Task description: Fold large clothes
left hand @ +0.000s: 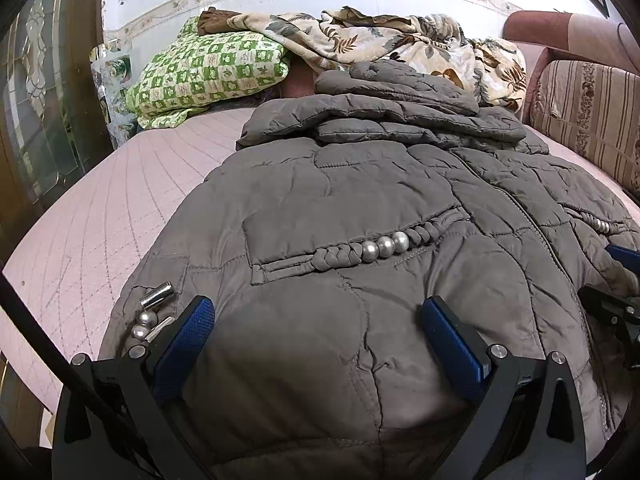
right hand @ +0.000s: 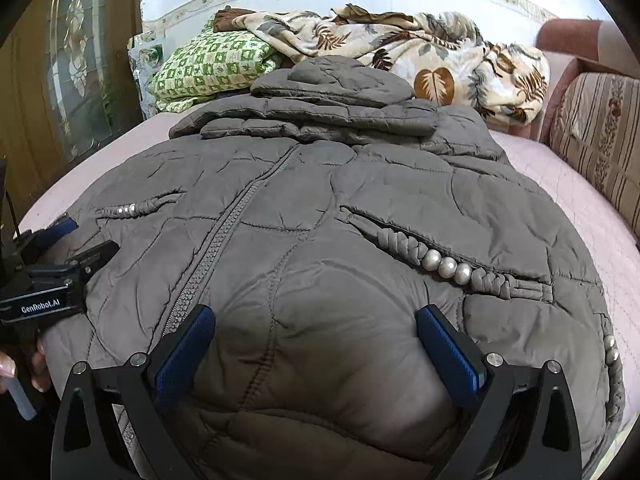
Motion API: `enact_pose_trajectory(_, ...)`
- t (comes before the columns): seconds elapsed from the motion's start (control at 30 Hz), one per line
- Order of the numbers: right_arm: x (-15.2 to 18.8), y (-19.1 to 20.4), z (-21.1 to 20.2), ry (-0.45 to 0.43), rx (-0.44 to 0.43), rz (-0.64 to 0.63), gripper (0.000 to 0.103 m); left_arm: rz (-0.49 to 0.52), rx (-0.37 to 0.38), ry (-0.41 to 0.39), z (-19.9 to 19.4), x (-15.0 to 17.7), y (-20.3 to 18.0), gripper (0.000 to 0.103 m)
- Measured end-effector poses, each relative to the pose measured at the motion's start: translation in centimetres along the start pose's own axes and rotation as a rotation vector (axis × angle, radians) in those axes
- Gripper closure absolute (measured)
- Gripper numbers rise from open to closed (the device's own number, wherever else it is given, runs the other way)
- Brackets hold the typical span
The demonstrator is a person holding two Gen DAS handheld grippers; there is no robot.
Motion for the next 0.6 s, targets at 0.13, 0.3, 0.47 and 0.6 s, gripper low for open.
enact_pose_trajectory(0.13, -0.1, 0.0, 0.0, 0.001, -0.004, -0.01, 0.001, 0.004, -0.003, -0.01, -0.1, 0.1, -0.1, 0.0)
enact_pose_trajectory(0.3, -0.1, -0.1, 0.1, 0.005, -0.008, -0.015, 0.001, 0.014, -0.008, -0.013, -0.2, 0.1, -0.3, 0.0)
enact_pose_trajectory(0.47, -0.2, -0.1, -0.5, 0.024, -0.013, -0.031, 0.001, 0.048, -0.013, 0.034, -0.9, -0.5, -0.5, 0.0)
enact_pose_trajectory(0.6, -0.5, -1.5, -3.9, -0.026, -0.077, 0.034, 0.001, 0.004, -0.021, 0.014, -3.7, -0.5, 0.4, 0.0)
Point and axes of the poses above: each gripper's, at about its wrist camera, not at the fingertips, and z roughly the way its jaws point, y to its left, x to its underside, the point moved 4 cm from there along z, roughly the way its jaws point, and after that the axes turned 6 degrees about x, right-handed, at the moved point
